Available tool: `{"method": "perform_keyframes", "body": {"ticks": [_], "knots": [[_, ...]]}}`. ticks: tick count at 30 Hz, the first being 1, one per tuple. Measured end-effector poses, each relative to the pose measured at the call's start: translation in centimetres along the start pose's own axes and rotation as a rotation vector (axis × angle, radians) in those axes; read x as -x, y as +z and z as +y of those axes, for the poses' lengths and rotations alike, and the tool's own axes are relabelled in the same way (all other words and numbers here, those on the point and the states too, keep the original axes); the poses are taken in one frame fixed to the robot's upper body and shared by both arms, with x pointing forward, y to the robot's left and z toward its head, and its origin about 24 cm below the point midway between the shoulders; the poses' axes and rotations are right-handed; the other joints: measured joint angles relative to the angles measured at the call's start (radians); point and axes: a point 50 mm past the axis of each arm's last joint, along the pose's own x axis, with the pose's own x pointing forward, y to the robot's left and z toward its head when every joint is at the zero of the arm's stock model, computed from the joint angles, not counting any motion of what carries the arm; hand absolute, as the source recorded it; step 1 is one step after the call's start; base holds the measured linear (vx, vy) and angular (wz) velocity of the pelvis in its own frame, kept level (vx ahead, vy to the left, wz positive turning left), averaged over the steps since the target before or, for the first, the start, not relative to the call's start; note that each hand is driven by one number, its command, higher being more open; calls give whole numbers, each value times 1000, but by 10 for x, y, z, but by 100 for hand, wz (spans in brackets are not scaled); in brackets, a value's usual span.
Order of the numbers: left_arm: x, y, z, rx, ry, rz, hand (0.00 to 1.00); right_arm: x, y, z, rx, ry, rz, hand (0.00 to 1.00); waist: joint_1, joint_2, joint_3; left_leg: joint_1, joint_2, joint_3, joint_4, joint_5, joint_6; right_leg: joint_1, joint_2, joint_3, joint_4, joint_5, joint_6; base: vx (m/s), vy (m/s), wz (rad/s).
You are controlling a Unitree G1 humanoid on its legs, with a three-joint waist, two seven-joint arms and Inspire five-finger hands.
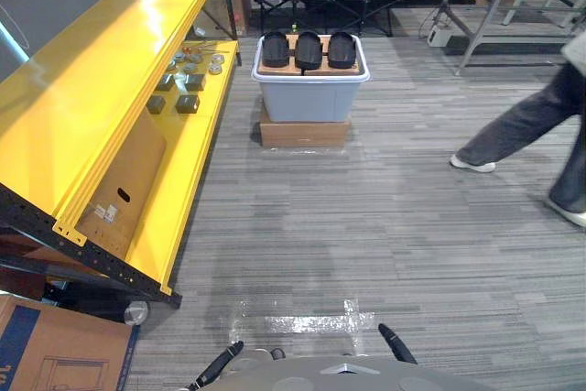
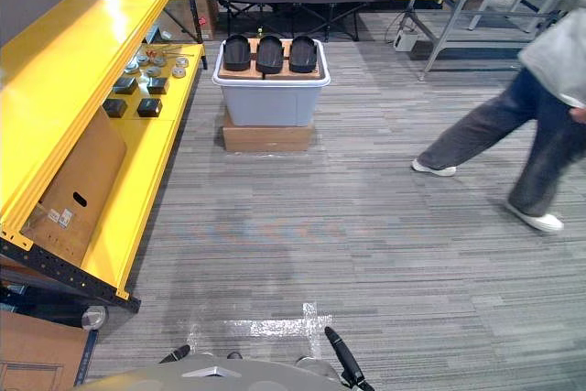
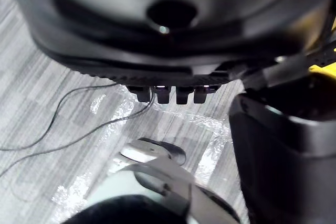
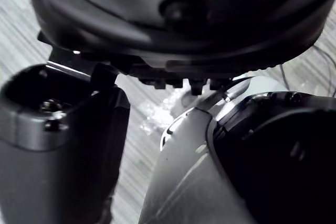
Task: Walk over and take three plastic housings, then place them on the shelf
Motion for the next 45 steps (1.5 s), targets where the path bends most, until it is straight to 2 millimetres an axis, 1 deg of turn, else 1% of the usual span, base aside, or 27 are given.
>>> {"method": "perform_keyframes", "body": {"ticks": [2,4,5,6,9,10,12,15,18,21,25,29,30,31,32,33,34,35,37,38,39,40,41,42,43,44,45], "knots": [[0,13,-7,1,-16,-61,100,-2,3,5,35,4,-24,100,0,-8,1,35,-9,-10,-51,31,10,24,-1,-14,-18,0,1,81,14,15],[1,23,-12,-27,-39,-108,100,-2,12,14,98,27,-70,100,-3,-14,6,46,-12,-12,-80,46,5,22,-1,-20,-19,1,2,35,10,7],[3,32,-18,-41,-60,-153,100,-2,22,25,139,48,-119,100,-6,-20,11,44,-13,-13,-87,51,5,19,-1,-20,-23,3,4,3,5,4],[5,38,-21,-44,-72,-177,100,-2,26,29,153,52,-140,100,-7,-23,13,44,-14,-14,-92,55,5,19,-1,-21,-25,4,6,-10,3,5],[12,59,-48,-33,-157,-293,100,2,54,62,181,125,-290,100,-14,-21,14,43,-19,-12,-108,67,5,9,-5,-22,-30,9,14,-17,6,0],[13,61,-54,-26,-177,-302,100,2,59,69,184,144,-316,100,-17,-19,15,43,-20,-12,-108,68,5,9,-5,-22,-30,9,15,-42,11,-3],[18,66,-72,3,-258,-328,100,7,77,96,188,206,-419,100,-25,-13,20,43,-21,-10,-108,70,5,8,-7,-21,-30,12,19,-74,12,-2],[23,73,-84,48,-323,-356,100,13,91,112,193,249,-505,100,-24,-13,22,43,-21,-9,-110,71,4,8,-7,-22,-30,12,19,-64,-1,1],[24,73,-83,98,-346,-366,100,14,94,112,191,251,-527,100,-24,-15,23,43,-21,-9,-113,72,3,9,-7,-23,-30,12,19,-12,-4,1],[23,70,-81,138,-371,-354,100,13,89,108,186,242,-513,100,-24,-19,29,44,-21,-8,-113,73,4,9,-8,-23,-31,12,19,0,0,0],[24,70,-82,129,-408,-358,100,12,84,107,137,252,-499,100,-26,-25,34,46,-22,-4,-113,73,4,9,-8,-21,-31,12,19,-12,-1,-2],[30,70,-85,118,-450,-393,100,12,83,109,174,245,-514,100,-25,-27,36,52,-22,6,-114,65,4,4,-12,-17,-14,4,19,-23,1,-6],[31,71,-85,113,-459,-400,100,12,83,109,172,244,-515,100,-24,-29,38,53,-24,8,-113,51,10,-26,-26,-16,58,-33,27,0,0,0],[31,71,-85,110,-460,-401,100,12,83,109,173,244,-515,100,-25,-32,40,55,-25,10,-111,42,18,-52,-37,-16,115,-49,28,-19,48,-11],[31,71,-85,99,-457,-404,100,12,85,110,174,246,-519,100,-20,-28,46,48,-19,21,-96,29,24,-136,-64,-25,287,-70,28,-15,73,-22],[32,74,-84,84,-455,-415,100,13,86,113,175,255,-530,100,-15,-32,64,41,-13,35,-50,8,39,-232,-105,-30,489,-70,25,-3,75,-29],[33,76,-84,75,-454,-425,100,13,86,114,168,260,-535,100,-11,-41,82,43,-13,41,-24,-6,48,-272,-130,-36,576,-68,22,9,79,-20],[35,78,-85,47,-448,-435,100,13,84,112,157,250,-531,100,-7,-42,104,37,-7,42,38,-40,44,-307,-159,-60,636,-95,-10,66,80,-9],[37,84,-80,21,-428,-454,100,12,82,108,155,217,-529,100,-12,-42,109,41,13,38,83,-74,38,-312,-138,-73,523,-106,7,125,65,-2],[39,88,-79,13,-426,-473,100,12,83,108,153,212,-533,100,-19,-39,110,41,28,32,96,-87,28,-309,-99,-49,380,-87,31,147,21,4],[40,91,-79,10,-427,-482,100,13,83,108,153,213,-537,100,-23,-39,110,42,34,26,96,-91,24,-308,-78,-38,306,-73,48,209,-11,17],[42,95,-81,6,-433,-495,100,15,83,106,164,214,-552,100,-27,-39,110,44,39,13,97,-102,12,-308,-51,-11,176,-36,76,240,-59,27],[42,95,-82,0,-436,-498,100,17,81,102,162,212,-561,100,-27,-44,109,50,38,4,111,-125,-2,-313,-44,9,106,-3,76,254,-82,27],[42,94,-83,-11,-434,-497,100,17,80,99,159,210,-562,100,-26,-46,109,56,38,1,124,-143,-9,-311,-44,16,92,4,77,273,-125,21],[41,91,-81,-23,-426,-488,100,17,78,95,155,204,-555,100,-25,-48,106,68,39,-5,156,-186,-26,-307,-42,38,93,16,54,547,-329,23],[39,83,-86,0,-431,-462,100,19,82,87,177,206,-562,100,-26,6,80,54,106,-15,278,-307,-79,-339,-1,36,229,36,-30,816,-429,21],[37,75,-83,49,-422,-450,100,21,86,83,200,207,-572,100,-25,51,45,42,172,-12,365,-336,-121,-332,40,18,257,15,-55,792,-393,24]]}}
